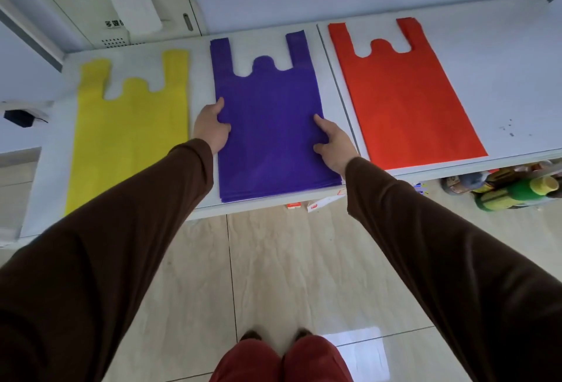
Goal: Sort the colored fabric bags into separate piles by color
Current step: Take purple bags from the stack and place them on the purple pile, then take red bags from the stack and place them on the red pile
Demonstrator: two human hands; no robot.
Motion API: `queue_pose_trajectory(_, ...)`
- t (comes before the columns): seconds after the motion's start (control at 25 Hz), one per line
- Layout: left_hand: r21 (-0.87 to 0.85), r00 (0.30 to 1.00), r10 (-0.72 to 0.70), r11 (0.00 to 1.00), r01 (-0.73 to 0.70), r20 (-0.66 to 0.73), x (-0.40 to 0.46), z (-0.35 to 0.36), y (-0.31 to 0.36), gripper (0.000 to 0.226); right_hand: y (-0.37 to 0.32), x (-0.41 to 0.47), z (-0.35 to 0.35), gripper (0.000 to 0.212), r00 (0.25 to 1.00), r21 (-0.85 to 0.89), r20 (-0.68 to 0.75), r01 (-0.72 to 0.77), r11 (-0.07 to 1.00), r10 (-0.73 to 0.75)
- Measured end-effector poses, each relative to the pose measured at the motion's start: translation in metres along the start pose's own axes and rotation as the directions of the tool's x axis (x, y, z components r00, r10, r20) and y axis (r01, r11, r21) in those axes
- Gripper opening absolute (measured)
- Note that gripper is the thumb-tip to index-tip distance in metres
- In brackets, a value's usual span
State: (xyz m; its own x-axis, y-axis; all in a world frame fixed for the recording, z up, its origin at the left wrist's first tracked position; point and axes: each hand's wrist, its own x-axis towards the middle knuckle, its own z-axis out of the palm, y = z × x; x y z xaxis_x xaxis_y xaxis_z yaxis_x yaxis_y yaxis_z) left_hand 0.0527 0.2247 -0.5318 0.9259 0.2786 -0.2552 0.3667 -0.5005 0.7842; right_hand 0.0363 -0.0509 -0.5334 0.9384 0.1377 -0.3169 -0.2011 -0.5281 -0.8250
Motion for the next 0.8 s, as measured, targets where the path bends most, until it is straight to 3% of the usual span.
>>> queue_pose_trajectory(0.24, 0.215, 0.998, -0.017, 0.977, 0.002, 0.065, -0.05, -0.027, 0.027, 0.06, -0.019, -0.042, -0.021, 0.048, 0.993, -0.114, -0.097, -0.073, 0.991, 0.062)
queue_pose_trajectory(0.4, 0.289, 0.968, 0.105, 0.942, -0.171, 0.229, -0.137, -0.055, 0.083, 0.044, -0.063, -0.127, -0.056, 0.04, 0.999, -0.274, -0.039, -0.02, 0.962, 0.01)
queue_pose_trajectory(0.6, 0.355, 0.873, 0.281, 0.83, -0.43, 0.4, -0.25, -0.102, 0.174, 0.039, -0.144, -0.24, -0.116, 0.039, 0.991, -0.439, 0.0, 0.122, 0.89, -0.136)
queue_pose_trajectory(0.8, 0.337, 0.777, 0.496, 0.708, -0.62, 0.388, -0.326, -0.153, 0.269, 0.041, -0.219, -0.327, -0.18, 0.038, 0.958, -0.503, -0.076, 0.203, 0.84, -0.277)
